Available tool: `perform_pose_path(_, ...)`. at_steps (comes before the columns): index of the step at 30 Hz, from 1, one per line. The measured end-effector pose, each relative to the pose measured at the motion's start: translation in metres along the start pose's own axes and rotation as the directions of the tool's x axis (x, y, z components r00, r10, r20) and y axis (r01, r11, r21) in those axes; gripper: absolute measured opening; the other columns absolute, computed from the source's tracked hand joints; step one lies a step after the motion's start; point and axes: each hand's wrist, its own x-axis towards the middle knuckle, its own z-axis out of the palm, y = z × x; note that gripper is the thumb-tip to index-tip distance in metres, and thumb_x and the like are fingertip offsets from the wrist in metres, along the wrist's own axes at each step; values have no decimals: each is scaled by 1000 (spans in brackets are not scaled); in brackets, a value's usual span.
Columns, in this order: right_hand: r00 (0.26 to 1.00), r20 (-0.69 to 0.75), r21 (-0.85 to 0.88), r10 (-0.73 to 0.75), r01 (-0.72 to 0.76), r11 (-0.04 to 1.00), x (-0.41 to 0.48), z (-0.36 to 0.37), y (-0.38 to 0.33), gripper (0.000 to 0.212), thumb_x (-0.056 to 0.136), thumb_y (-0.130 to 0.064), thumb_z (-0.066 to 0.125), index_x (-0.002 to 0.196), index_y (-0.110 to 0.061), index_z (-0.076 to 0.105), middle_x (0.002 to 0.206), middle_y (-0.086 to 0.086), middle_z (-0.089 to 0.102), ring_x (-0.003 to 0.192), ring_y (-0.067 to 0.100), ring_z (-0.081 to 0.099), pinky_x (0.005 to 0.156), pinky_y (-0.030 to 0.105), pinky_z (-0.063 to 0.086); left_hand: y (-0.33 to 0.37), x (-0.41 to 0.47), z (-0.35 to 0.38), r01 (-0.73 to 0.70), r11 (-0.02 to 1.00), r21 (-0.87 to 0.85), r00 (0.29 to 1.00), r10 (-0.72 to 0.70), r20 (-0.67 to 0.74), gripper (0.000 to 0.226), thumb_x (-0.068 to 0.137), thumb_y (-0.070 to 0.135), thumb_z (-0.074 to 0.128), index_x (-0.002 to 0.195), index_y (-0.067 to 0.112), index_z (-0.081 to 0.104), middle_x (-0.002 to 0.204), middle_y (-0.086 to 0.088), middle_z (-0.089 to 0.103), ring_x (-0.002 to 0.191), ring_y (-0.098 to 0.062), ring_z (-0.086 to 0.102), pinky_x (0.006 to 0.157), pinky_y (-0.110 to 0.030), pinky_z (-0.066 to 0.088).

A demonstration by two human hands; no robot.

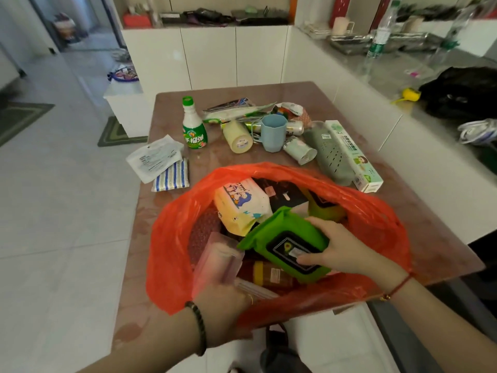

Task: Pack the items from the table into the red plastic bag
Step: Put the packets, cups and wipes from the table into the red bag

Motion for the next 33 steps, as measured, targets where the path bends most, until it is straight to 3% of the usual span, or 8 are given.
perform_pose_path(2, 991, 131, -10, 29, -28, 1000, 11, -2, -7, 60, 61, -40, 79, 112, -43, 48, 108, -11, 66, 99, 6, 64, 88, 34, 54, -2, 1, -6, 41, 999, 10, 996, -40, -82, 30, 65, 51, 60, 76, 24, 66, 72, 6, 72, 70, -8, 67, 61, -20, 49)
perform_pose_path(8, 897, 402, -155, 183, -130, 979, 29, -5, -15, 59, 74, -32, 74, 126, -30, 46, 118, -8, 61, 108, 12, 58, 98, 33, 47, -15, 0, -14, -13, 959, -284, 992, -23, -126, 59, 79, 55, 24, 116, 24, 58, 106, -5, 67, 98, -21, 58, 80, -32, 41)
perform_pose_path(16, 895, 437, -520, 86, 173, 837, 52, 19, -33, 40, 77, -31, 67, 113, -23, 54, 103, -2, 58, 95, 18, 58, 74, 28, 46, -27, 3, -19, -79, 834, -546, 952, -99, -290, 42, 84, 46, 40, 90, 15, 68, 83, -9, 72, 82, -15, 56, 59, -2, 31)
perform_pose_path(20, 944, 325, -529, -64, 237, 814, 57, 43, -25, 71, 72, -64, 43, 131, -24, 41, 120, 2, 55, 111, 23, 51, 90, 33, 41, -32, 12, -23, -52, 802, -596, 937, -167, -307, 41, 82, 47, 42, 85, 16, 68, 76, -3, 68, 73, -13, 57, 56, -3, 30)
perform_pose_path(22, 941, 317, -613, -120, 300, 731, 62, 49, -21, 84, 68, -69, 25, 138, -24, 32, 126, 3, 49, 116, 23, 45, 96, 36, 37, -37, 20, -23, -15, 787, -616, 942, -196, -273, 33, 86, 42, 47, 84, 15, 67, 75, -3, 67, 72, -13, 56, 56, -4, 30)
perform_pose_path(28, 899, 437, -547, -14, 278, 790, 70, 11, -27, 72, 76, -63, 53, 137, -29, 36, 126, -3, 46, 115, 14, 46, 95, 31, 42, -60, 13, -40, 148, 907, -394, 988, -121, 94, 33, 87, 46, 49, 109, 23, 59, 96, 3, 62, 98, -14, 55, 95, -26, 40)
perform_pose_path(30, 869, 495, -489, 13, 266, 831, 75, -16, -39, 58, 80, -52, 59, 131, -28, 46, 124, -7, 52, 111, 7, 51, 94, 23, 44, -71, 5, -60, 148, 814, -561, 987, -85, 137, 32, 86, 41, 54, 114, 24, 58, 106, 0, 66, 94, -6, 58, 85, -19, 46)
perform_pose_path(33, 880, 461, -294, -112, 271, 916, 95, -50, -67, 26, 82, -40, 62, 106, -32, 62, 100, -18, 64, 89, -4, 59, 76, 11, 47, -98, 0, -91, 44, 456, -889, 979, -197, -53, 33, 80, 43, 59, 103, 19, 63, 85, 8, 72, 75, 0, 64, 69, -14, 51)
